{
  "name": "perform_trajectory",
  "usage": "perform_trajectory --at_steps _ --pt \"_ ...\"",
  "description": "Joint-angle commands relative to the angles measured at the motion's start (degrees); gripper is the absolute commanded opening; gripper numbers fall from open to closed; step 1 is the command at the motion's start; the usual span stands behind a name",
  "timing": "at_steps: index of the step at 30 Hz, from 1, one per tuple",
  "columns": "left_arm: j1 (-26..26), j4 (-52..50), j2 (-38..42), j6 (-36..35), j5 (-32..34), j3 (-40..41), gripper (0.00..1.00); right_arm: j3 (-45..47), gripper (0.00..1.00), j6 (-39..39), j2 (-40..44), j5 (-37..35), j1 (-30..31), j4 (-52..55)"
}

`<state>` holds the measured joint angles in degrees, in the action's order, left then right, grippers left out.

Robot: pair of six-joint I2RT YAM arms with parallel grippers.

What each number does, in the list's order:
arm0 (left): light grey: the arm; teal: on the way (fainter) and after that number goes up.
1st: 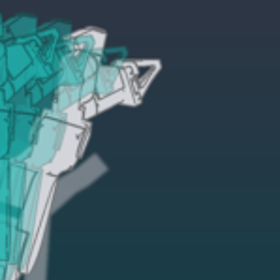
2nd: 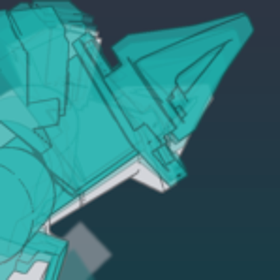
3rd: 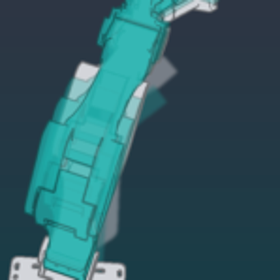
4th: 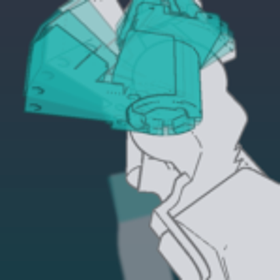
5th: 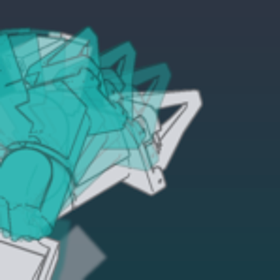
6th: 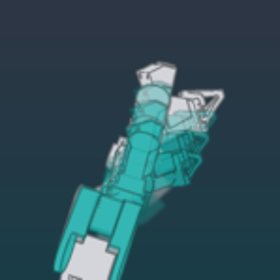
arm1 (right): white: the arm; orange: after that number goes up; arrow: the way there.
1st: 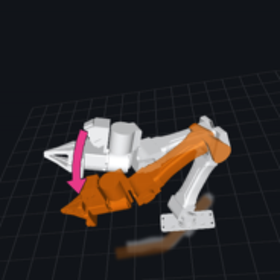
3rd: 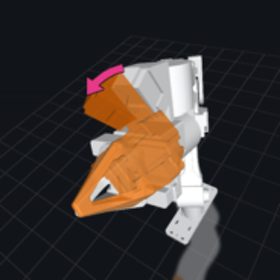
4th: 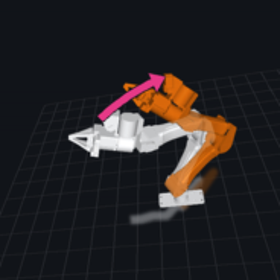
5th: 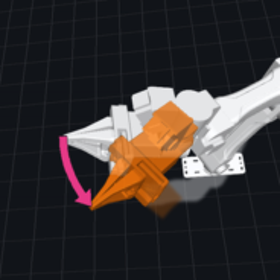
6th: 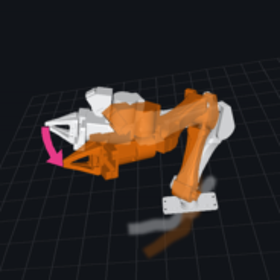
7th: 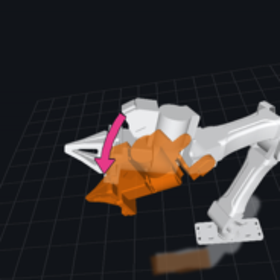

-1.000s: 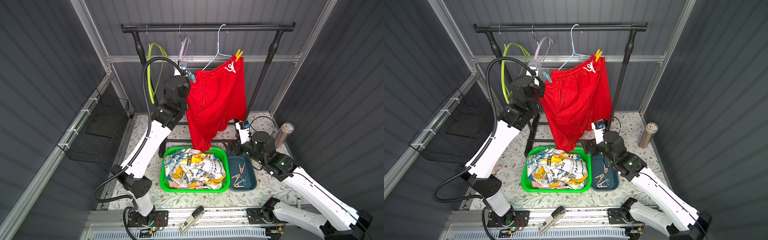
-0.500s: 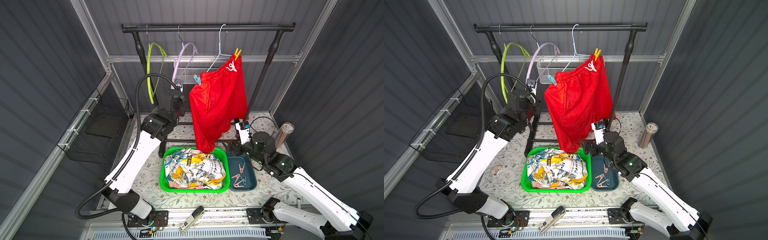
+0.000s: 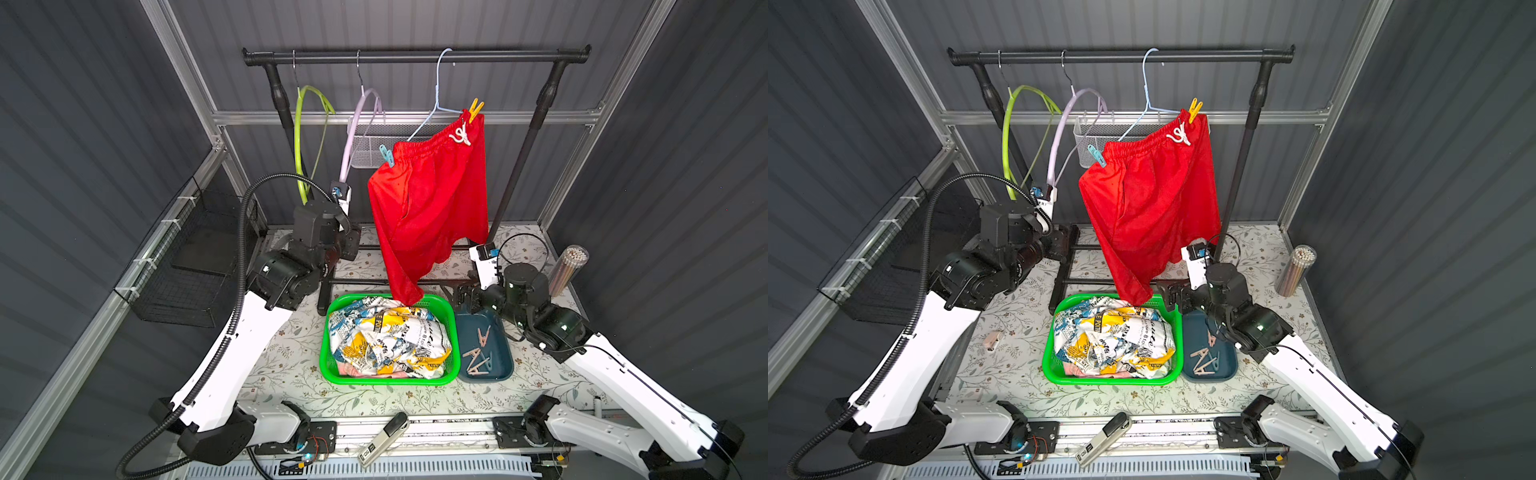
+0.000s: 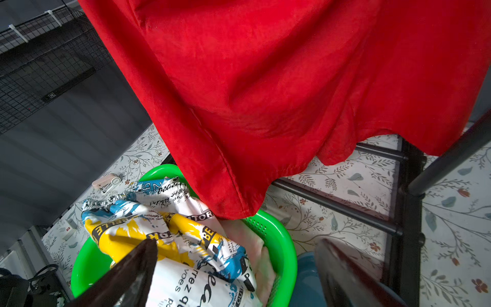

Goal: Remove the clothespins securing shorts to the hanger
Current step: Pick up the hanger from the clothesline.

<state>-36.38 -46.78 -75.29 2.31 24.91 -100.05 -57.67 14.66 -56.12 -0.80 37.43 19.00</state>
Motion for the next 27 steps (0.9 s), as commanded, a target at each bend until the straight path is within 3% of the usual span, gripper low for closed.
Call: perform_trajectory --at_steps 1,7,10,16,22,27 --pt "-1.04 -4.69 3.92 3.22 -0.47 2.83 0.63 -1.45 0.95 1.17 -0.79 -0.67 -0.25 2.03" --pt "-2.13 -5.92 10.31 7.43 -3.93 9.34 0.62 -2.07 0.95 2.69 -1.25 -2.15 -0.25 2.7" --pt "-4.06 -8.0 10.58 8.93 -5.04 8.7 0.59 -2.17 0.95 3.25 -1.65 -2.83 -0.21 2.86" --pt "-15.94 -15.24 4.84 8.33 3.31 -2.16 0.58 -2.89 0.95 5.56 -3.79 -3.97 -0.23 4.48" --pt "-27.05 -17.65 -4.89 1.95 9.86 -17.92 0.57 -1.79 0.94 7.66 -4.88 -3.85 -0.25 5.66" --pt "-29.01 -11.75 -9.31 -7.33 7.49 -25.0 0.59 -0.11 0.93 8.01 -3.99 -3.03 -0.25 5.87"
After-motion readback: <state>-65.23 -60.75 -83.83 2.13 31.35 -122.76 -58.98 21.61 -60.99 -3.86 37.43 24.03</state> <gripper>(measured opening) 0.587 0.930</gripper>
